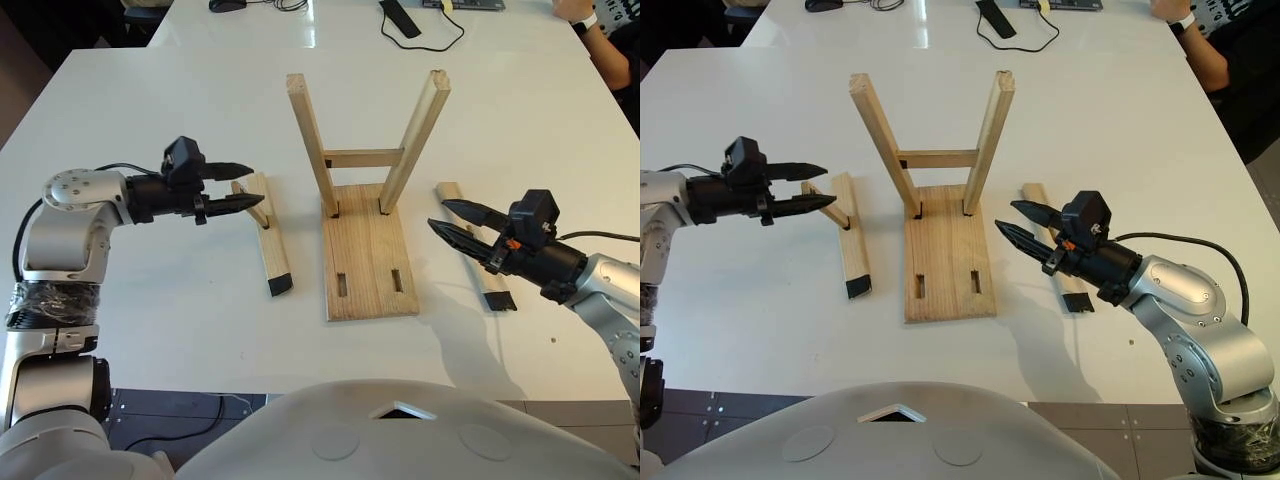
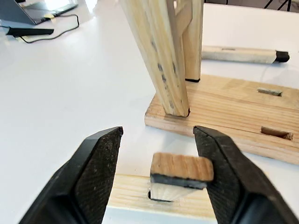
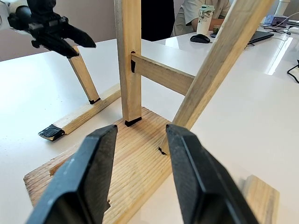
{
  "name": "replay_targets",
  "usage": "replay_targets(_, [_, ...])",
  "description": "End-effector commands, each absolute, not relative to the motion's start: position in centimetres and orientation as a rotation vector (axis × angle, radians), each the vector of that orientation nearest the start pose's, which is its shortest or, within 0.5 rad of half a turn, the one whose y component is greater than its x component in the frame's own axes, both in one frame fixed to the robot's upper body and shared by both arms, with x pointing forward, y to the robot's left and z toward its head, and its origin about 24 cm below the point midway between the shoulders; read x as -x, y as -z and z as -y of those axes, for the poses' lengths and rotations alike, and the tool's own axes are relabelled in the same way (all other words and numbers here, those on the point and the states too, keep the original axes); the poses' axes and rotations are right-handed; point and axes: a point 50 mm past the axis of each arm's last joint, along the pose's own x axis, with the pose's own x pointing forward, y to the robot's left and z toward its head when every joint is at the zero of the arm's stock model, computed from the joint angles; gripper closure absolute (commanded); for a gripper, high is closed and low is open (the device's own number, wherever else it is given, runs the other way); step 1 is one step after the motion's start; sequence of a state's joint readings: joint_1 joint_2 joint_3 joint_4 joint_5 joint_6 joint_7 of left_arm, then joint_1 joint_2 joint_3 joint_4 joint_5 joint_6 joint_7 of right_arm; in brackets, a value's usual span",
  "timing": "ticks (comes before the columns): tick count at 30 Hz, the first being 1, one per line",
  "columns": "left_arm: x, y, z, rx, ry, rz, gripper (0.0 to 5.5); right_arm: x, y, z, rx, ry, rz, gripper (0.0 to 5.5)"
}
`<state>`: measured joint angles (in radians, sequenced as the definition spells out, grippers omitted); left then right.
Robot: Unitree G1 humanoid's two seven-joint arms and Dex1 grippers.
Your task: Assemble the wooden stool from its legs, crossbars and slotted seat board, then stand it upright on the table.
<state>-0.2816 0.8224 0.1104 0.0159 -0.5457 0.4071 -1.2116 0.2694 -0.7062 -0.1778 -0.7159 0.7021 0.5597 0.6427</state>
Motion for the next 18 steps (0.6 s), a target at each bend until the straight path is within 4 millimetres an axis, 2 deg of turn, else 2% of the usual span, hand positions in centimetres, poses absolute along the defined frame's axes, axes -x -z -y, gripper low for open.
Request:
replay_targets(1, [-27.2,-18.9,-23.6,-0.007,1.088,-0.055,2.7,-17.4,-13.2,18.8,0.07,-0.874,-0.191,3.59])
replay_targets(5, [-27.7,-20.1,-22.1,0.153,1.054,-0.003,2.7,-17.4,-13.1,18.7,0.072,-0.878,-0.193,3.59])
replay_targets(10, [-28.2,-19.9,-21.2,0.234,0.976,-0.004,2.7,-17.4,-13.2,18.7,0.073,-0.884,-0.195,3.59])
replay_targets(14, [-27.8,-19.4,-20.8,0.257,0.964,-0.014,2.7,-17.5,-13.2,18.7,0.074,-0.889,-0.196,3.59])
replay_targets(18, [-27.0,-16.4,-21.1,0.274,0.939,-0.109,2.7,-17.4,-13.1,18.7,0.072,-0.892,-0.201,3.59])
